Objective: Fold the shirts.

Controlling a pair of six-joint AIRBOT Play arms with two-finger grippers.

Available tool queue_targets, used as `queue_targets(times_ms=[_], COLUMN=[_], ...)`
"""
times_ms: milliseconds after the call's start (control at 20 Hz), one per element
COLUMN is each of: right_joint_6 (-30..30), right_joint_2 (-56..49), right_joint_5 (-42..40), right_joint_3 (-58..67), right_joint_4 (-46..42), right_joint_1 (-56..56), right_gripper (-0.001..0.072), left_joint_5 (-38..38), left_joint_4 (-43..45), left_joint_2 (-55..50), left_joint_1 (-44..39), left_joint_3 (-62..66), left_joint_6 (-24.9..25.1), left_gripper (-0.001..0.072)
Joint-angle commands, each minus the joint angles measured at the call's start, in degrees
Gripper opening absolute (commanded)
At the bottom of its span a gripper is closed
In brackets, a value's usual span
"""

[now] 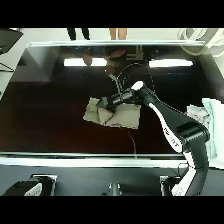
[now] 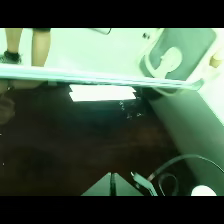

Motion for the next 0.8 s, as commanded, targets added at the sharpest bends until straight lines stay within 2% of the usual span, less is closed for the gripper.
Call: queue_targets(times_ms=[0,100,150,250,300,400,500,650,750], right_joint_6=[-3.23,-3.15,-2.27,3.91,7.37,10.64,11.21,9.09,7.45], right_joint_2=[1.79,5.95,8.39,12.28,13.2,12.9,12.7,11.89,9.62], right_joint_5=[-4.09,-2.32,-0.28,5.77,11.93,21.55,19.78,8.0,4.85], right_joint_3=[0.07,0.07,0.07,0.07,0.04,-2.78,-10.32,-19.96,-21.24], right_joint_4=[6.36,3.5,-1.11,-17.75,-28.24,-41.24,-38.84,-25.42,-20.5], right_joint_1=[-1.77,-6.23,-9.31,-16.06,-19.47,-23.93,-25.55,-23.34,-20.87], right_gripper=[0.0607,0.0607,0.0606,0.0607,0.061,0.0633,0.0634,0.0633,0.0633], left_joint_5=[-3.45,-3.43,-3.43,-3.45,-3.43,-3.45,-3.43,-3.45,-3.45], left_joint_4=[0.55,0.55,0.59,1.44,1.46,1.6,1.57,1.57,1.55], left_joint_2=[2.95,2.71,2.54,2.16,1.92,1.53,1.27,1.2,1.2], left_joint_1=[0.68,0.68,0.7,0.68,0.7,0.68,0.68,0.68,0.68], left_joint_3=[-0.02,-0.04,-0.04,-0.07,-0.07,-0.07,-0.04,-0.04,-0.04], left_joint_6=[0.13,1.25,1.49,1.7,2.03,2.08,2.1,2.05,2.03], left_gripper=[0.0022,0.0022,0.0021,0.0022,0.0021,0.0022,0.0022,0.0022,0.0022])
